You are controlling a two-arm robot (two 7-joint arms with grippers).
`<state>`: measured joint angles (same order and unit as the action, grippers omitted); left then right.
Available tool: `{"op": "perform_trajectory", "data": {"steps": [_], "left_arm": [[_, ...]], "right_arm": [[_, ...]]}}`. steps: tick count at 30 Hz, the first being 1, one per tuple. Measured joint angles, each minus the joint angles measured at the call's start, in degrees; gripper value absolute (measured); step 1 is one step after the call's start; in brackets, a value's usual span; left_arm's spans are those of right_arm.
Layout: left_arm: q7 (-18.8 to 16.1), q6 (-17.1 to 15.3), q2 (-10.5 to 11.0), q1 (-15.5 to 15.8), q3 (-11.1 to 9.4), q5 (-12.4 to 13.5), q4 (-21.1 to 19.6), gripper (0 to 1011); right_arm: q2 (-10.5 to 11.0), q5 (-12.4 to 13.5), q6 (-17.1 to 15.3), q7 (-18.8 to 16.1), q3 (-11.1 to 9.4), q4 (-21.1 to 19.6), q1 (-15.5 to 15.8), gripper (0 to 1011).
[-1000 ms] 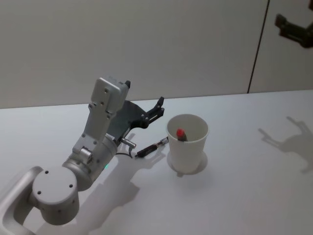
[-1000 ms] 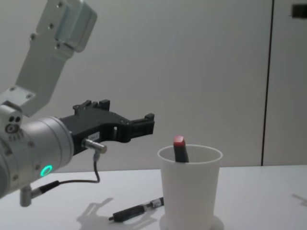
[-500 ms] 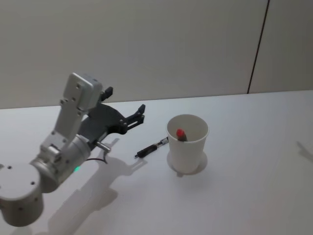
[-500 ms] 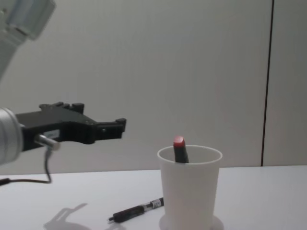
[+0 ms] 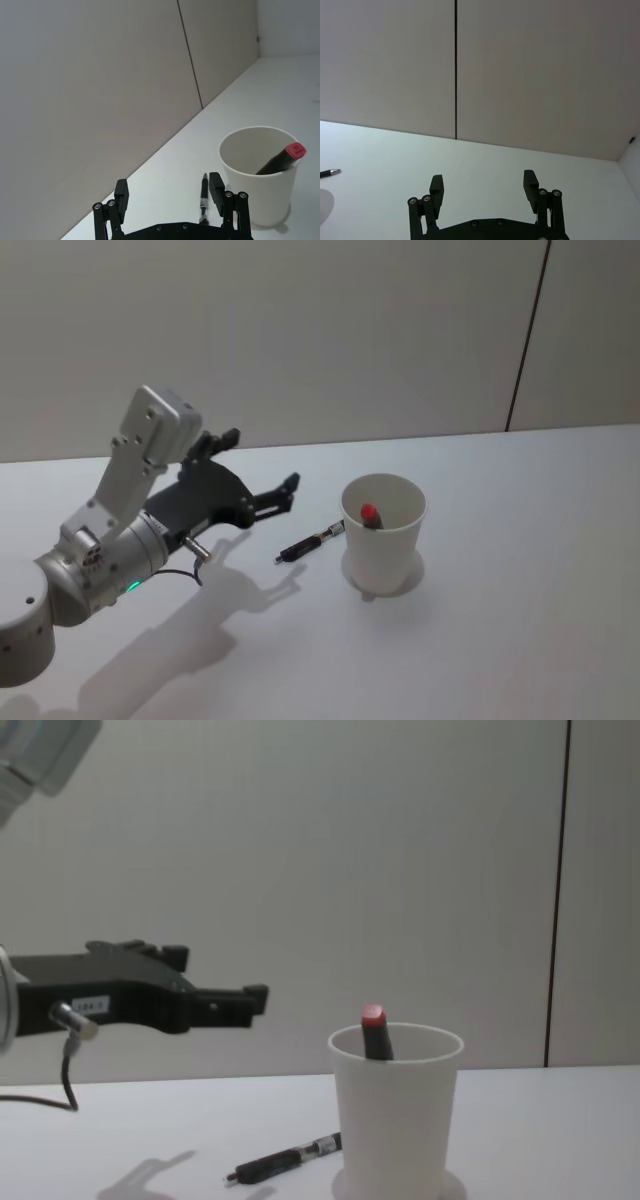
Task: Place the pen into the pen holder.
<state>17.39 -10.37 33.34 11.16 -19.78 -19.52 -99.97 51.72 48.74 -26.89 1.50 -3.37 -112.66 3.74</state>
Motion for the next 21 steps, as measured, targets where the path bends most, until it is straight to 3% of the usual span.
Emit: {"op": "perform_trajectory", "data": {"steps": [9,15,21], "left_arm": [[7.00,1.82,-2.94,3.27,-1.36,1.88,5.97,1001],[8.76,3.26,-4.50,4.86,-1.96,3.12,9.29,1001],[8.36,4.53,-5.25,5.57,-2.14,4.00,11.25,1001]], "right_arm": [[1.26,1.22,-0.78,1.17,-1.41,-1.06,2.36,1001],[1.72,1.69,-1.04,1.58,-1.92,-1.43,3.20,1002],[1.94,1.94,-1.20,1.80,-2.20,-1.60,3.65,1001]]}}
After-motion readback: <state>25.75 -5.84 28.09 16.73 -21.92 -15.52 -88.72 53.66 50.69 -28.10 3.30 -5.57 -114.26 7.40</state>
